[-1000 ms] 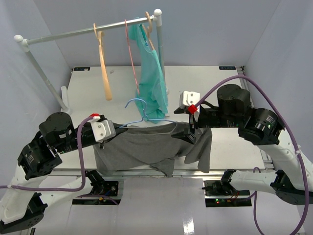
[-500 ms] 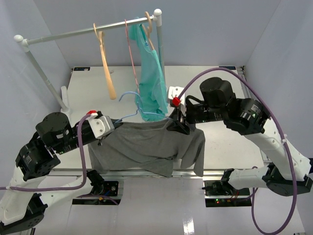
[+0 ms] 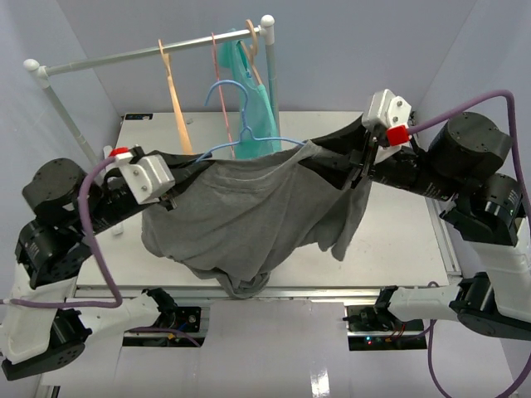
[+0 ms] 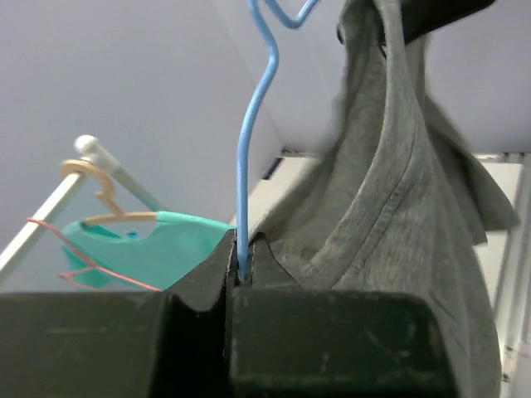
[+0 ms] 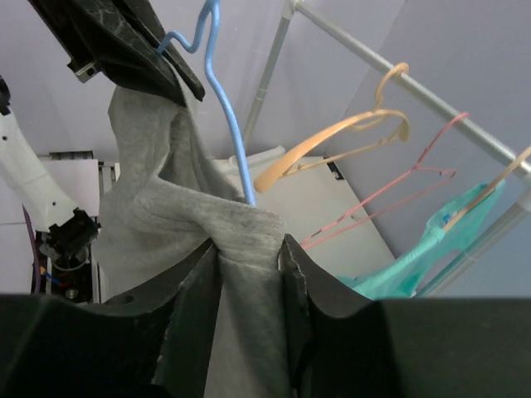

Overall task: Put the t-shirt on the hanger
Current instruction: Place the hanger at the clothesline.

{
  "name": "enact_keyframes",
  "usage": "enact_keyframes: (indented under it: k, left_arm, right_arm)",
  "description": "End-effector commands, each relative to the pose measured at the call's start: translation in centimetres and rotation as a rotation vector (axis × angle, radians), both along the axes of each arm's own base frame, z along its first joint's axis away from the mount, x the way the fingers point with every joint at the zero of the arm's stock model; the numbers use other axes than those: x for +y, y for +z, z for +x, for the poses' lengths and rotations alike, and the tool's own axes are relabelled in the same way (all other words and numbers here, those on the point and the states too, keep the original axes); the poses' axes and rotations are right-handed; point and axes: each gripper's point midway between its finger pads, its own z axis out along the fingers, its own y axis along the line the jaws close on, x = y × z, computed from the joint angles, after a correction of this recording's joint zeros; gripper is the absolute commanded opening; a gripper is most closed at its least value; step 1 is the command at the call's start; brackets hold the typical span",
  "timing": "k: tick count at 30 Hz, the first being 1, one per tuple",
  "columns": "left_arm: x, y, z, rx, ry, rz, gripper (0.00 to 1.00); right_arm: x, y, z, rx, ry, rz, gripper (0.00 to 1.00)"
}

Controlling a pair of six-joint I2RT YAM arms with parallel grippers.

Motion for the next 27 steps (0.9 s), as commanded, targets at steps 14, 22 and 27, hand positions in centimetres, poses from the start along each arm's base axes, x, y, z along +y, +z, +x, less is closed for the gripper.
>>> enact_keyframes:
  k: [14, 22, 27]
  left_arm:
    - [1.0, -6.5, 4.3, 0.212, 0.238, -0.113, 0.98]
    - [4.8, -3.9, 4.6, 0.208, 0.391, -0.214, 0.98]
    - [6.3, -3.7, 4.5, 0.193, 0.437, -0.233, 0.98]
  right_arm:
    - [2.3, -14.3, 2.4, 0.291, -0.088, -0.069, 0.08]
    - [3.1, -15.9, 5.7, 0.344, -0.238, -0.141, 0.08]
    - [3.5, -19.4, 4.9, 0.367, -0.185, -0.238, 0.08]
